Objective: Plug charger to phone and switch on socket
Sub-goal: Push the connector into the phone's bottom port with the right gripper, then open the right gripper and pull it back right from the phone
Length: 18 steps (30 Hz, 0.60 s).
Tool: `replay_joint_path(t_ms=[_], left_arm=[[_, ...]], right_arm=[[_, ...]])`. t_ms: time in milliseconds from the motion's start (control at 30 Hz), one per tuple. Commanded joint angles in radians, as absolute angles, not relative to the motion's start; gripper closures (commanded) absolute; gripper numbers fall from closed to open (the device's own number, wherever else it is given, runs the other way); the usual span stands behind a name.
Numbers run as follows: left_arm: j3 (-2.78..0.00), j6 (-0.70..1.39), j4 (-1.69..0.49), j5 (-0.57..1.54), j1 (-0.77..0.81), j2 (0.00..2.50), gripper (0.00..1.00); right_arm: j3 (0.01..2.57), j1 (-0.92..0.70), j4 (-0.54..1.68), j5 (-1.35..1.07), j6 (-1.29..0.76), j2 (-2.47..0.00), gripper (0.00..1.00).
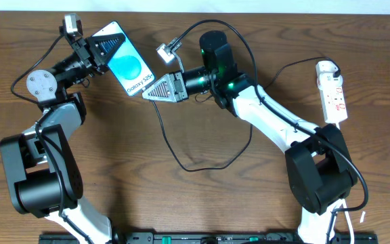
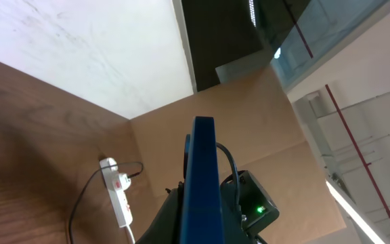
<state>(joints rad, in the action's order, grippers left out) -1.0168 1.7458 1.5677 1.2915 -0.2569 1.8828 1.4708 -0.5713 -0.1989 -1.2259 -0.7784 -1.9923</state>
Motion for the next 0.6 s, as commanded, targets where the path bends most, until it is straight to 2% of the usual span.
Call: replay_joint_path(t_ms=[0,67,100,300,333,567], left_arm=[[-1.029,1.737,1.587,1.405,-0.223,1.855,0.92],[-1.029,1.736,1.587,1.402,-0.223,1.855,0.93],[-1.029,1.736,1.587,1.399,-0.224,1.855,0.93],[-1.029,1.713,1.584,1.383,-0.239,1.855,0.92],[-1.029,1.713,1.584,1.38,-0.245,1.855,0.92],[-1.029,1.713,1.584,1.381,-0.284,1.855,0.92]], right_arm=[[1.483,-0.569,-0.213,-1.109,-0.783,-1.967,0.99],[1.483,-0.569,-0.213,-1.118,-0.766,-1.967,0.98],[1.483,-0.568,-0.213,-1.129,-0.757,-1.967,0.92],[1.483,-0.568,-0.215,-1.185,-0.708,-1.967,0.11],[1.483,-0.568,-0.216,-1.19,-0.704,-1.967,0.03],[1.483,-0.563,-0.216,-1.203,-0.68,-1.967,0.01]])
